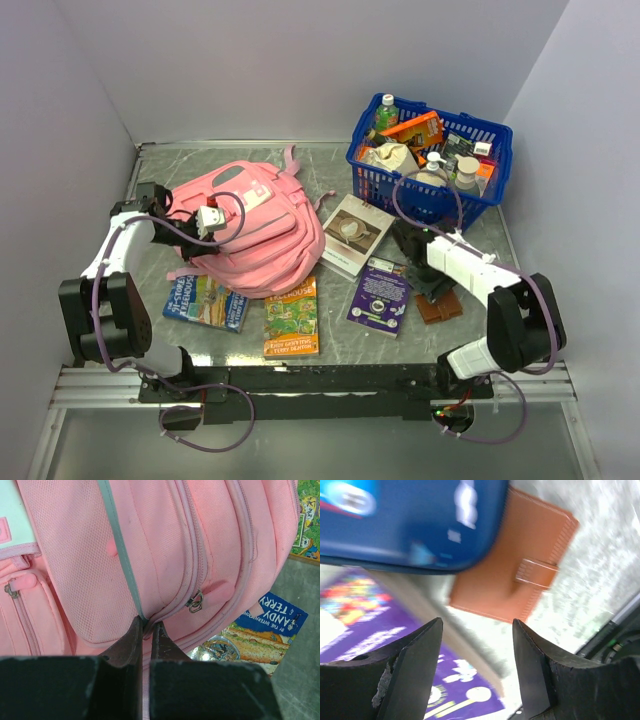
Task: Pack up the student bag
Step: Adjust the personal item at the center of the board.
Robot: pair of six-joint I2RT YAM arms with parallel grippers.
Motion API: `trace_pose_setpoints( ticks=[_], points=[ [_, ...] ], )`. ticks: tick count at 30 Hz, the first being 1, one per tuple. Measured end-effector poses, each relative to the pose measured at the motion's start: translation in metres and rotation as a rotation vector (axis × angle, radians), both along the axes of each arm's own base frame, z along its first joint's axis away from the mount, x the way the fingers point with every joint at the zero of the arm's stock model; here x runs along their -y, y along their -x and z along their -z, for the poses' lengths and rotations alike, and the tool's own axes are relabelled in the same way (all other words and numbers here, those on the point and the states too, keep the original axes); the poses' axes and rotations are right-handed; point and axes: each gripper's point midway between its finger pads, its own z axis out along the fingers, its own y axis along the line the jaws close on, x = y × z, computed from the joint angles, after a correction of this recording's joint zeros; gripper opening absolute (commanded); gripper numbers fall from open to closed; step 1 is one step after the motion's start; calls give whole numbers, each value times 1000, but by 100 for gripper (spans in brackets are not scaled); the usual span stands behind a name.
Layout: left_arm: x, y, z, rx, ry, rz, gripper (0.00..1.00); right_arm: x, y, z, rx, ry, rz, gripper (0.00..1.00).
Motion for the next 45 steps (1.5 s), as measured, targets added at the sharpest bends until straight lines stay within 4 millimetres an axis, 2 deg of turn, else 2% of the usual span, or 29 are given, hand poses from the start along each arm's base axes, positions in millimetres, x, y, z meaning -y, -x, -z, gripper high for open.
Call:
trace_pose_setpoints(
  ticks=[3,6,11,16,25,28,32,34,35,37,38,45],
  points=[
    [0,0,0,-1,-1,0,1,-2,-19,-11,43,11,-3,65],
    [0,0,0,-1,-1,0,1,-1,-23,-6,22,29,-4,65],
    [-1,0,0,-1,-4,-1,1,4,-14,11,-43,56,-3,64],
    [-1,0,2,-10,-3,-1,1,11,3,23,-92,74,3,64],
    [-1,1,5,-19,-1,-1,1,18,14,30,-121,86,21,63],
    [-1,1,5,-19,-1,-1,1,18,13,30,-123,89,20,53],
    [-1,1,5,-19,-1,-1,1,18,11,30,-126,93,14,31],
    [-1,1,5,-19,-1,-1,1,18,11,30,-127,95,13,25],
    [-1,1,5,-19,-1,-1,1,19,11,30,-127,94,11,16],
    [-1,1,5,-19,-1,-1,1,19,11,30,-127,95,11,8],
    [-1,1,5,-20,-2,-1,1,19,11,30,-129,95,9,0],
    [-1,1,5,-19,-2,-1,1,17,12,30,-129,81,0,0]
  ],
)
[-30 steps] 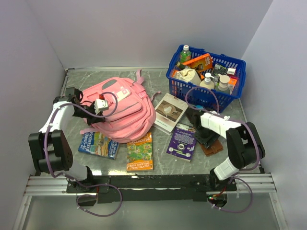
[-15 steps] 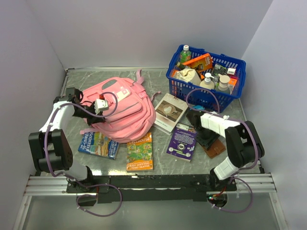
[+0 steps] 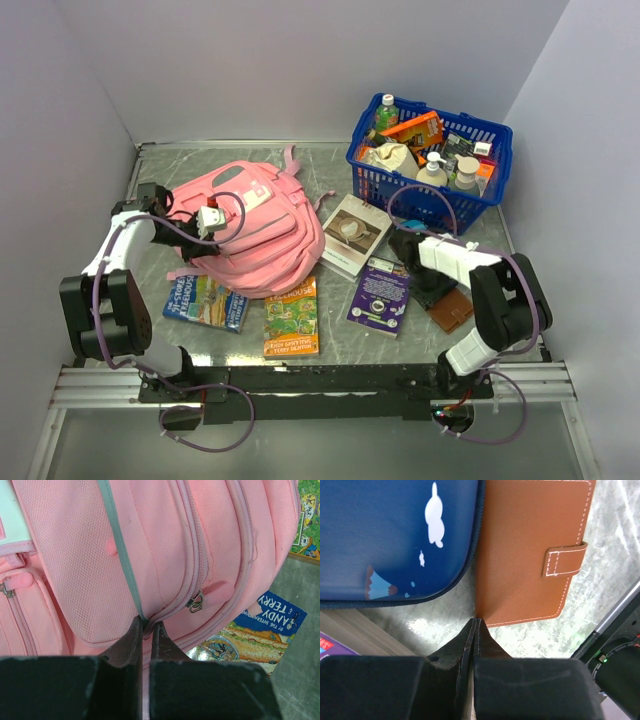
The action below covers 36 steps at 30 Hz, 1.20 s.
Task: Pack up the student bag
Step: Adjust the personal item at the center of the board, then pick up the personal item from the center of the board.
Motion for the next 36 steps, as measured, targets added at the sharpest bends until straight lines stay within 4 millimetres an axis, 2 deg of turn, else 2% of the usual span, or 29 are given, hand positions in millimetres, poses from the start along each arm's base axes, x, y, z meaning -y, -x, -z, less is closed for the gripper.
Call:
trace_pose_setpoints(
  ticks=[4,9,10,11,12,14,15,18,22,25,29,36],
  points=[
    [0,0,0,0,0,0,1,-6,2,-3,28,-30,-12,0],
    [0,0,0,0,0,0,1,-19,-7,-29,171,-111,-39,0],
    [0,0,0,0,0,0,1,-18,-8,-36,206,-131,-41,22],
    [0,0,0,0,0,0,1,-16,-9,-42,247,-153,-40,35],
    [0,0,0,0,0,0,1,-15,-11,-46,284,-178,-28,58],
    [0,0,0,0,0,0,1,0,-10,-52,354,-245,30,70],
    [0,0,0,0,0,0,1,16,-8,-52,390,-254,75,80],
    [0,-1,-2,-2,1,0,1,45,6,-47,450,-281,178,95],
    [0,-3,-5,-13,3,-3,1,57,21,-41,478,-319,203,96],
    [0,-3,-5,-15,4,-2,1,58,16,-41,448,-352,176,96],
    [0,-3,-6,-16,8,-1,1,54,9,-28,378,-422,158,94],
    [1,-4,-5,-30,14,-1,1,43,12,-13,358,-493,116,91]
  ],
)
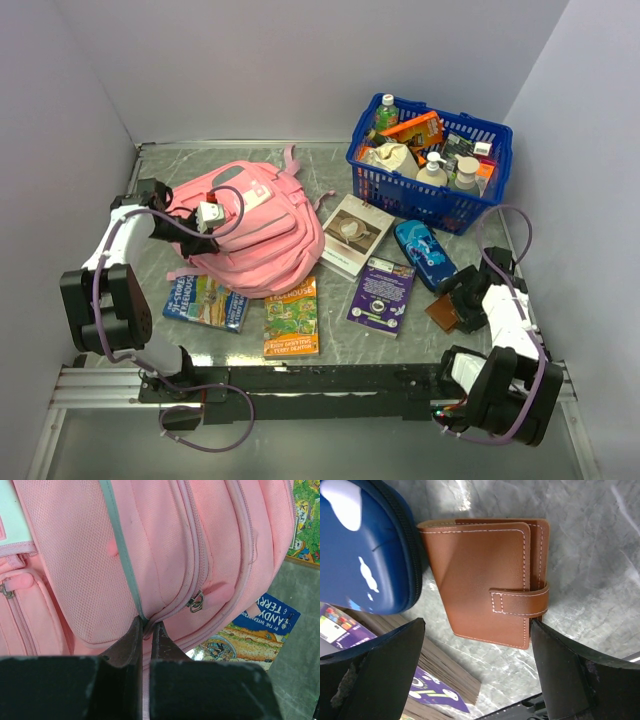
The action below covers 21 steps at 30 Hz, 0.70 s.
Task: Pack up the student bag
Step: Pick up the personal item from the center of the board.
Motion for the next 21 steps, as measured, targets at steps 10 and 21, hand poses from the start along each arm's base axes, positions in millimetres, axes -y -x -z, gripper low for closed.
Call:
trace_pose_setpoints(
  ticks=[10,21],
  points=[
    [0,0,0,-4,2,-5,1,-3,11,17,-156,-2,-37,89],
    [1,-1,10,-48,22,-11,1,-8,7,19,-200,47,-90,52]
  ],
)
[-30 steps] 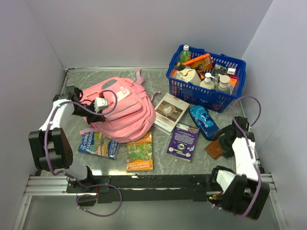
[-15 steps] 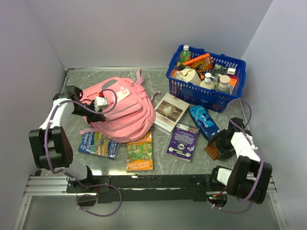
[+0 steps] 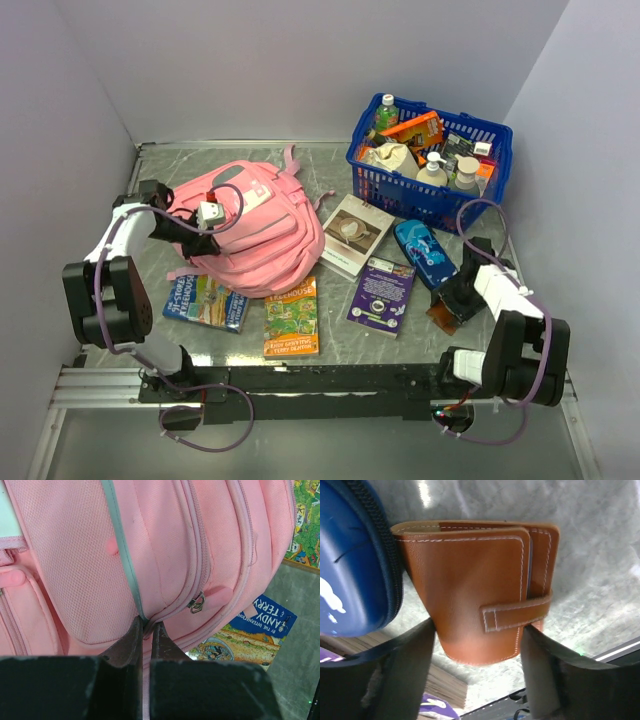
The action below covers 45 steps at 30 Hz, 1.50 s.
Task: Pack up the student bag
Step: Pick up the personal item from the center of the board, then place the personal item at the center of the board.
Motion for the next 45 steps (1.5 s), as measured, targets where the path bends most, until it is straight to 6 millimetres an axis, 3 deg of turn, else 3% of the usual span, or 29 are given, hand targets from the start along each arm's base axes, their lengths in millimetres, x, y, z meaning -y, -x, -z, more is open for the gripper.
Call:
trace_pose_setpoints(
  ticks=[1,2,5,11,18,21,25,28,31,33,37,39,42,45],
  points=[
    [0,0,0,0,0,-1,1,-1,-1,0,1,0,-5,48],
    [0,0,0,-1,0,-2,1,-2,-2,-1,9,0,-4,37],
    [0,0,0,-2,0,-3,1,-3,-3,-4,38,10,-16,28],
    [0,0,-1,-1,4,-2,1,-20,7,-16,98,24,-71,30],
    [0,-1,-7,0,6,0,1,-57,19,-52,269,-37,-176,32],
    [1,-1,-7,1,8,0,2,-70,26,-77,358,-80,-202,33],
    [1,-1,-11,13,6,0,2,-83,21,-120,485,-137,-228,34],
    [1,-1,-14,27,3,0,2,-97,8,-142,519,-159,-279,34],
    [1,0,-18,41,1,-1,2,-124,-14,-157,502,-167,-386,34],
    [1,0,-21,50,-1,-2,2,-150,-36,-168,499,-162,-477,34],
    [1,2,-23,62,-4,-8,20,-212,-89,-193,563,-163,-651,35],
    [1,5,-23,57,-4,-9,21,-242,-113,-201,602,-174,-728,36],
    [1,6,-24,59,-4,-14,24,-277,-133,-198,637,-212,-828,41],
    [1,8,-34,83,-6,-23,30,-292,-141,-171,594,-222,-899,50]
  ],
)
